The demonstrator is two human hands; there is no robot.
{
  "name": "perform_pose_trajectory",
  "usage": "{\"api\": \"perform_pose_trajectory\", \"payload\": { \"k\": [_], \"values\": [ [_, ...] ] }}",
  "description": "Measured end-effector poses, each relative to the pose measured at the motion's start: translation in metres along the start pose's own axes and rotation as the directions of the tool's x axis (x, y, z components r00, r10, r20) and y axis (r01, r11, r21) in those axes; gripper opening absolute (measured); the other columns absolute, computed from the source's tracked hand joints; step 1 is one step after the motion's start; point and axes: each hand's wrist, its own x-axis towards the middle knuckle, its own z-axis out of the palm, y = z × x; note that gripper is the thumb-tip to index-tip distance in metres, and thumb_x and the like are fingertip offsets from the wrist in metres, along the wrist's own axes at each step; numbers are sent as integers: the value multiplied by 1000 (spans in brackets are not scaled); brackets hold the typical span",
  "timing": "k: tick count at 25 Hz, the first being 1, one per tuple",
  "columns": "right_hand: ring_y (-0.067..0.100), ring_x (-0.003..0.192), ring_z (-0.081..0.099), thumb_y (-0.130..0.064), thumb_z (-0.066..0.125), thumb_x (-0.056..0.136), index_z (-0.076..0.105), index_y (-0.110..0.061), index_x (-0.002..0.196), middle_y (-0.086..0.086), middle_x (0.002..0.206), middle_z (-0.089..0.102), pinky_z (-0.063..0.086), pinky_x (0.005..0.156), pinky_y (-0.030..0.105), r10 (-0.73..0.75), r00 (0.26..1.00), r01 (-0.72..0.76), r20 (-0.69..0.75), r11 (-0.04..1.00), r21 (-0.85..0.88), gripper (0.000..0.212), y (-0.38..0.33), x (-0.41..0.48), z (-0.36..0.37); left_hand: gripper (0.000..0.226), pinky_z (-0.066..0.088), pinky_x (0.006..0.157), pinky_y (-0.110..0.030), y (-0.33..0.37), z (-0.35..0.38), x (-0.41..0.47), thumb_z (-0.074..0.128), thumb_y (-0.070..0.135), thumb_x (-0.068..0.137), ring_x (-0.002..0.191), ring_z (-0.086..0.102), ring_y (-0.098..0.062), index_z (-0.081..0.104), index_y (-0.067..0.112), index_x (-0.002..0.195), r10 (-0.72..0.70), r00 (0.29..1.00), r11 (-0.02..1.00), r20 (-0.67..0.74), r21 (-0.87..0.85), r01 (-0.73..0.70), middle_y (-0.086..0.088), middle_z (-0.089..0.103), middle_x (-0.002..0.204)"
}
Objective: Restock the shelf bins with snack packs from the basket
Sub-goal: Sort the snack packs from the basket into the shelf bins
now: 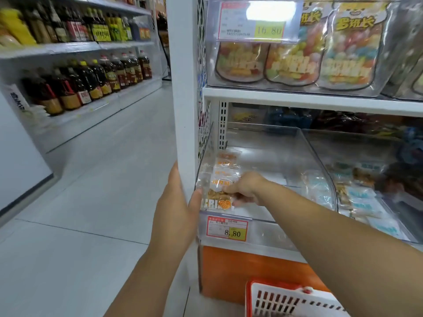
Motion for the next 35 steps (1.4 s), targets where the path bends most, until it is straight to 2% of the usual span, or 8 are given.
{"api": "perform_pose_trajectory", "payload": {
  "k": [5, 8, 11, 14, 17, 20, 28, 35],
  "values": [
    [21, 56, 60, -27, 78, 81, 54, -3, 92, 10, 72, 61, 58, 73, 37, 51, 995, -63, -90, 989, -135, 36, -13, -9, 0, 57, 52, 96, -36, -1, 1, 0, 58, 31, 95, 119, 56, -11, 32, 35, 145, -27, 999, 999, 28, -29, 28, 14, 56, 132],
    [19, 72, 61, -28, 74, 84, 49, -8, 110, 5, 89, 58, 58, 81, 40, -149, 958, 118, -244, 983, -138, 41, -9, -35, -17, 61, 44, 106, -42, 0, -1, -6, 60, 30, 93, 131, 45, -15, 32, 30, 148, 26, 994, 999, -108, 50, -21, 6, 49, 142],
    [18, 82, 62, -19, 62, 92, 49, -23, 125, -2, 87, 58, 58, 76, 39, -485, 710, 561, -511, 828, -8, 35, 19, -103, -35, 48, 42, 104, -32, 21, 3, -40, 58, 18, 93, 125, 48, -18, 46, 18, 140, 323, 886, 946, -332, 81, -314, 3, 50, 133],
    [25, 76, 61, -7, 53, 95, 53, -32, 106, 1, 82, 58, 56, 60, 32, -603, 549, 724, -580, 689, -31, 27, 85, -176, -47, 40, 49, 96, -28, 32, 43, -92, 55, 20, 93, 116, 54, -10, 53, 20, 132, 481, 877, 877, -9, 9, -480, 10, 51, 125],
    [25, 76, 64, -11, 51, 97, 58, -33, 101, -7, 81, 63, 55, 68, 37, -442, 728, 461, -524, 882, -102, 24, 197, -195, -63, 45, 38, 109, -29, 24, 100, -142, 52, 30, 96, 130, 36, -1, 44, 31, 140, 369, 751, 881, 547, 50, -470, 14, 39, 143],
    [28, 97, 66, -16, 48, 97, 59, -25, 110, 4, 102, 68, 50, 86, 34, -15, 961, -73, -277, 949, -306, 19, 318, -187, -77, 55, 27, 115, -29, -5, 144, -184, 50, 32, 98, 143, 23, -10, 31, 33, 150, 161, 580, 873, 799, 159, -461, 11, 19, 159],
    [30, 134, 40, -58, 68, 73, 20, -31, 151, 3, 152, 29, 46, 103, 44, 277, 949, -307, -153, 921, -238, 95, 424, -167, -22, 59, 23, 119, -44, -72, 199, -257, 49, 38, 97, 147, 17, -20, 25, 32, 151, -136, 473, 791, 870, 383, -477, 2, 22, 159],
    [29, 126, 40, -29, 56, 91, 47, -26, 134, 8, 138, 41, 46, 99, 38, 234, 945, -323, -227, 768, -553, 44, 398, -175, -20, 58, 21, 121, -41, -66, 203, -257, 51, 38, 97, 147, 18, -17, 29, 31, 150, -130, 536, 820, 834, 394, -414, 6, 25, 159]
  ]
}}
